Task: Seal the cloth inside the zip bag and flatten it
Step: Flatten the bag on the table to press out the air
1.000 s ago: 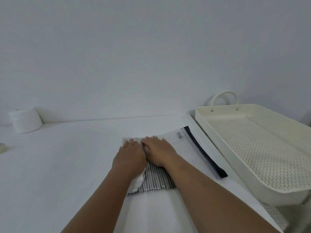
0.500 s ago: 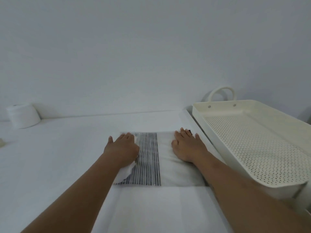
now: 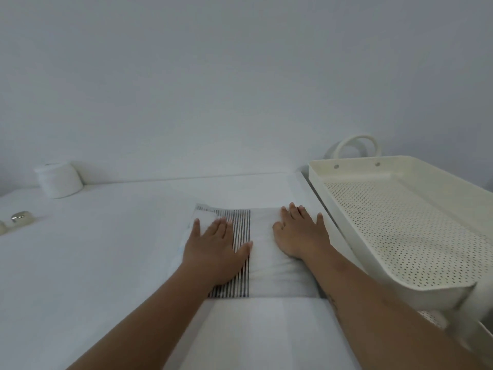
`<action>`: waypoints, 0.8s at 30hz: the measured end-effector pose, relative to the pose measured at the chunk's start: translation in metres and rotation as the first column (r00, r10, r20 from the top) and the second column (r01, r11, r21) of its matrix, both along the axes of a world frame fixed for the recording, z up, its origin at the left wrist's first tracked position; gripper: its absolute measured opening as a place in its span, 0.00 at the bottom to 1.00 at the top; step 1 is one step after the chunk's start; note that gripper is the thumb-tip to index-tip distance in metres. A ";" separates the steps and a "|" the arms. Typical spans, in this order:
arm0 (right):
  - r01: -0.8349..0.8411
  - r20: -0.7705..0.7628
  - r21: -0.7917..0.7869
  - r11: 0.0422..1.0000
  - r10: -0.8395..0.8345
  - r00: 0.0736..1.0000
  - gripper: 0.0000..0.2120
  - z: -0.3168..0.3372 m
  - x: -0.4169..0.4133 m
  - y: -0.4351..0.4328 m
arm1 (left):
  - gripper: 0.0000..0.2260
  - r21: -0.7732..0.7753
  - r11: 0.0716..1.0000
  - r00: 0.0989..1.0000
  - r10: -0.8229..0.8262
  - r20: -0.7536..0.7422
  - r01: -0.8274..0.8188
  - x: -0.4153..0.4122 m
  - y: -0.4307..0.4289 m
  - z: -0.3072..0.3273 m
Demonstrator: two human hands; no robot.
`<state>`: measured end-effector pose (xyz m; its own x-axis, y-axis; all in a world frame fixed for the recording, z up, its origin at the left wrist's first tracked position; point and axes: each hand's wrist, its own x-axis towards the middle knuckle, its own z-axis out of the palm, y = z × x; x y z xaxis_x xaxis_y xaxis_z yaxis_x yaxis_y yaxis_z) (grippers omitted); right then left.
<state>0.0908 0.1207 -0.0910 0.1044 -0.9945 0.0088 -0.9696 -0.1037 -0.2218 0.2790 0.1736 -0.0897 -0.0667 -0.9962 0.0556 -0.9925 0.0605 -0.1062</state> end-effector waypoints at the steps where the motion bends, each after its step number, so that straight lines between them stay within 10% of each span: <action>1: 0.007 0.000 0.006 1.000 -0.007 1.000 0.29 0.001 0.000 0.002 | 0.37 0.013 1.000 1.000 0.005 0.021 -0.006 0.007 0.001 0.002; 9: 0.092 -0.170 0.007 0.996 -0.089 0.981 0.32 0.012 -0.005 0.040 | 0.25 -0.169 0.986 0.974 0.034 0.226 0.004 0.037 -0.003 0.021; 16: -0.319 -0.052 -0.247 0.915 0.316 0.947 0.26 0.032 0.029 0.022 | 0.26 -0.115 0.976 0.908 0.126 -0.399 -0.186 -0.007 0.032 -0.001; 24: -0.444 -0.026 0.015 0.896 0.444 0.896 0.30 0.004 0.064 -0.015 | 0.29 -0.071 0.997 0.997 0.007 -0.071 -0.012 0.014 0.036 -0.013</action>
<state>0.1546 0.1053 -0.0869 0.5352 -0.8447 -0.0084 -0.8288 -0.5232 -0.1982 0.2933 0.2098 -0.1026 -0.0508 -0.9901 0.1308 -0.9982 0.0460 -0.0395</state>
